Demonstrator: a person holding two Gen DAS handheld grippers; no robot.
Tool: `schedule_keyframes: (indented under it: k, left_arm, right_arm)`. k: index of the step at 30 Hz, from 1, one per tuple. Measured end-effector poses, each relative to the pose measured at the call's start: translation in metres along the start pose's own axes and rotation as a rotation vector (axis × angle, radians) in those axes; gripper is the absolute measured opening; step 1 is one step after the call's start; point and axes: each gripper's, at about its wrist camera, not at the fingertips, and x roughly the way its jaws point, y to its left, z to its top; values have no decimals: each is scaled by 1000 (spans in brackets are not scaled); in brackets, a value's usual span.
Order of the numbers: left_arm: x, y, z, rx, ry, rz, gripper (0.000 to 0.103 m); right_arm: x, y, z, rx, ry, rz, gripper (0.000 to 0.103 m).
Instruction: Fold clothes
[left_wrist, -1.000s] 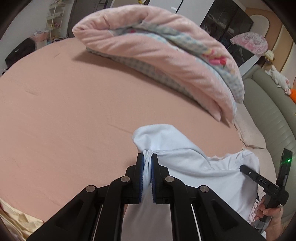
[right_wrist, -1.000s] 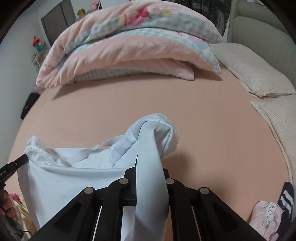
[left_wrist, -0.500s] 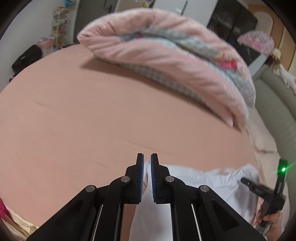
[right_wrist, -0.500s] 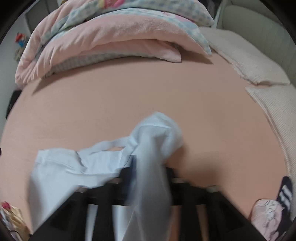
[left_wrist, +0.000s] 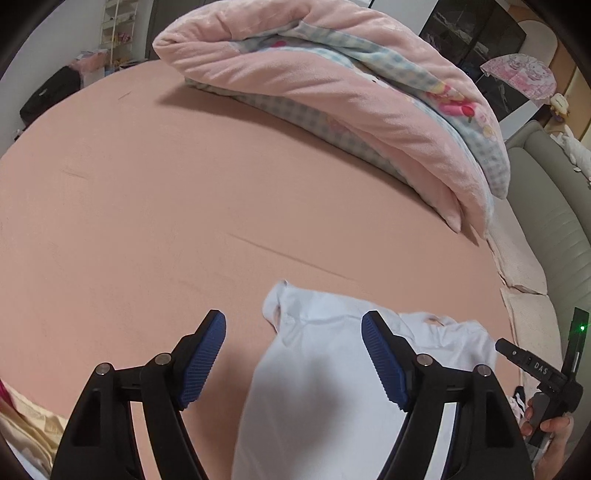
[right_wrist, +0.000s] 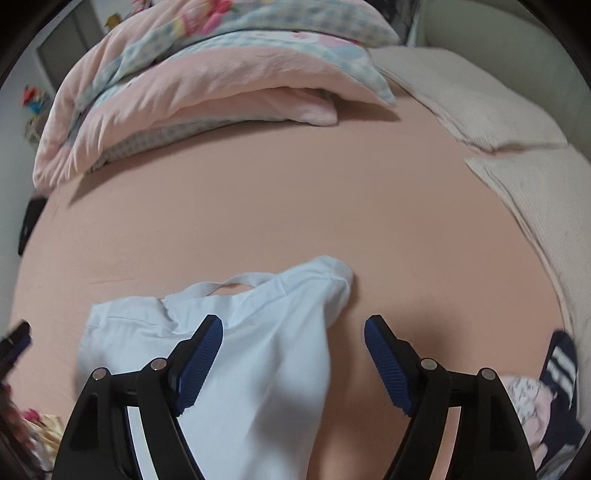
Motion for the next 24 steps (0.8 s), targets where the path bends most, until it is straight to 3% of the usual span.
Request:
schedule_keyframes:
  k: [5,10,24]
  left_arm:
    - [-19,-9,-14,-11,25,-71,75]
    - [-46,-25,-32,41,30,-109,75]
    - [-109,-35,-80,111,53,-177,75]
  right_arm:
    - [-26,-12,-16,25,10,11,79]
    - [-52,-22,-32,47,19,22,79]
    - [-122,16,-73,-50,14,34,79]
